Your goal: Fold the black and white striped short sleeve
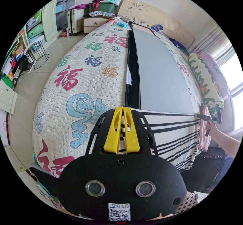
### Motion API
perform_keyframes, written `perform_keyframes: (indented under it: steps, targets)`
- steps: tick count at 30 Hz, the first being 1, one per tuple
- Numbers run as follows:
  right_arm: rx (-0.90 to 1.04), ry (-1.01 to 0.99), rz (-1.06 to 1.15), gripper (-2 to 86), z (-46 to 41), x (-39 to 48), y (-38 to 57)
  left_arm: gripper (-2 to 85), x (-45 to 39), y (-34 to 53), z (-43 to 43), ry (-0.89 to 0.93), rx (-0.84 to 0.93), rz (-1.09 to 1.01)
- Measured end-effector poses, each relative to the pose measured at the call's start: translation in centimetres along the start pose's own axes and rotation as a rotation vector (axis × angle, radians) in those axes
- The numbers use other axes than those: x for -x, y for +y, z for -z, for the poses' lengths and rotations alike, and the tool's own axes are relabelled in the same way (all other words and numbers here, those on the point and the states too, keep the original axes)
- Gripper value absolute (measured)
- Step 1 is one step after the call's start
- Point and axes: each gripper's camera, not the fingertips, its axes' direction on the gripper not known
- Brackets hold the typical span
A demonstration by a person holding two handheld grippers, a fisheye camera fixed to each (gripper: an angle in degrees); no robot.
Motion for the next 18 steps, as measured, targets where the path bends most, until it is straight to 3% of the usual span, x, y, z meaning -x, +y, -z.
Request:
perform_keyframes:
  steps: [7,9,11,14,18]
  targets:
    - [-0.003,0.020,0.032,4.1,0.7,-4.5,-7.7,0.0,-2.8,-3.5,-2.9,-0.048,0.024,0.031]
    - [-0.037,0.116,0.134,2.9,2.5,-3.8,-7.2,0.4,-3.8,-3.3,-2.1,-0.073,0.004,0.016]
    - [-0.019,0.221,0.389,0.9,3.6,-0.3,-4.8,1.6,-5.3,-1.5,-0.6,0.015,-0.001,0.029]
    - [0.119,0.133,0.703,-0.3,1.6,4.5,-0.5,1.2,-9.6,3.2,0.8,0.138,0.053,-0.081]
    - [0.321,0.115,0.902,-0.7,-4.1,7.2,2.1,0.9,-15.3,9.8,-1.0,0.090,0.250,-0.224]
